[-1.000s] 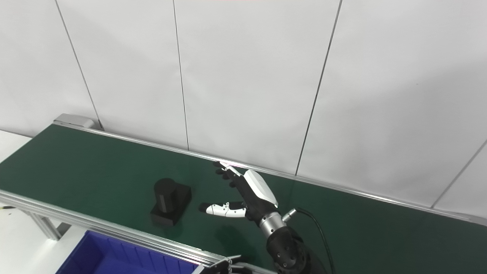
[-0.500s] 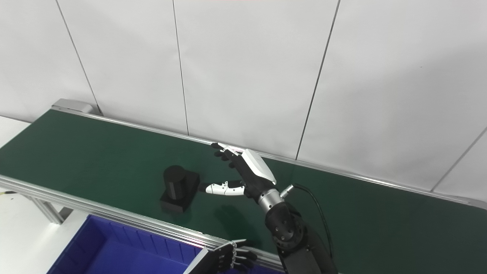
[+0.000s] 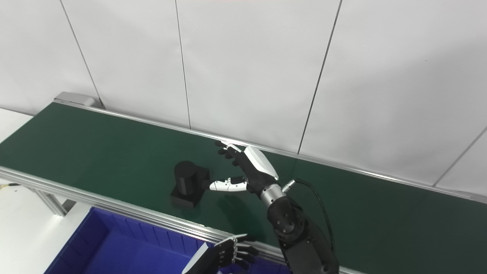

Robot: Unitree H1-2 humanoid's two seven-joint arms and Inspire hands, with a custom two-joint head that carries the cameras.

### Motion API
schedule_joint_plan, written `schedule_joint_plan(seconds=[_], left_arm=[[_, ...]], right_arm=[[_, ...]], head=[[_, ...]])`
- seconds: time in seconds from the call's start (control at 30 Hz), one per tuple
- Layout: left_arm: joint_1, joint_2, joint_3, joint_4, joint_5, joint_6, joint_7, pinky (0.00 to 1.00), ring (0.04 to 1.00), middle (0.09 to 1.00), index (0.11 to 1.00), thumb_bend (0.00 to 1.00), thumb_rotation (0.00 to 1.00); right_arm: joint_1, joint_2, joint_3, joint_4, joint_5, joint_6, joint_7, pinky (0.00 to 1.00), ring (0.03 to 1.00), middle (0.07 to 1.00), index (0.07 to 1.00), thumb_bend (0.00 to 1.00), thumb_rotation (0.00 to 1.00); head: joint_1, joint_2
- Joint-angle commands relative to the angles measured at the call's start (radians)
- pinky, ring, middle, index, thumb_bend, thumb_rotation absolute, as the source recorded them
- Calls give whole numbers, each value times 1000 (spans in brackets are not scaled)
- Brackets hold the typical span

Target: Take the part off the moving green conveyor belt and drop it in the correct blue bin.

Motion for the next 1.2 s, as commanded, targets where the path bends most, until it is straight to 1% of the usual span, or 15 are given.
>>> schedule_joint_plan(seconds=[0.0, 0.07, 0.17, 0.27, 0.37, 0.47, 0.57, 0.7, 0.77, 0.87, 1.03, 1.17], left_arm=[[-1, -15, -12, -34, 20, -29, 12, 607, 667, 726, 821, 727, 614], [-3, -14, -19, -37, 28, -13, 8, 614, 668, 726, 818, 745, 629], [-7, -12, -30, -40, 33, 14, 0, 614, 664, 714, 788, 759, 587], [-6, -15, -40, -48, 41, 39, 3, 610, 661, 710, 777, 776, 580], [-7, -17, -49, -48, 43, 42, 4, 597, 654, 703, 747, 752, 565], [-7, -15, -61, -49, 57, 48, 3, 592, 655, 699, 721, 776, 604], [-7, -16, -70, -51, 62, 51, 4, 590, 652, 695, 712, 780, 609], [-6, -20, -78, -55, 68, 58, 5, 599, 659, 699, 701, 791, 610], [-5, -21, -82, -55, 67, 56, 6, 597, 659, 698, 695, 797, 604], [-4, -22, -86, -55, 64, 51, 8, 603, 658, 695, 691, 797, 599], [5, -25, -93, -64, 73, 48, 14, 611, 657, 686, 688, 801, 612], [14, -28, -98, -69, 72, 45, 15, 601, 650, 679, 685, 782, 597]], right_arm=[[-53, 17, -2, -25, 10, -37, -9, 758, 831, 841, 903, 712, 425], [-50, 15, 4, -26, 6, -40, -8, 761, 830, 840, 902, 712, 428], [-47, 14, 14, -24, -2, -47, -11, 758, 834, 843, 902, 710, 420], [-46, 17, 31, -1, -14, -61, -21, 749, 832, 839, 892, 709, 411], [-47, 24, 49, 28, -20, -70, -19, 758, 838, 842, 886, 712, 393], [-53, 29, 62, 66, -18, -86, -21, 746, 833, 842, 873, 727, 371], [-57, 33, 71, 94, -22, -91, -22, 743, 831, 842, 868, 734, 356], [-57, 38, 75, 117, -24, -93, -24, 755, 835, 846, 861, 767, 322], [-56, 39, 76, 127, -26, -99, -32, 752, 830, 843, 856, 814, 296], [-54, 41, 76, 141, -26, -109, -43, 753, 829, 839, 855, 842, 276], [-52, 43, 76, 162, -27, -126, -57, 762, 831, 840, 857, 861, 255], [-55, 43, 75, 167, -29, -127, -65, 759, 828, 837, 855, 847, 264]], head=[[2, 1], [8, 4], [12, 5], [16, 7], [18, 8], [21, 8], [24, 10], [29, 13], [30, 15], [29, 16], [30, 12], [29, 9]])
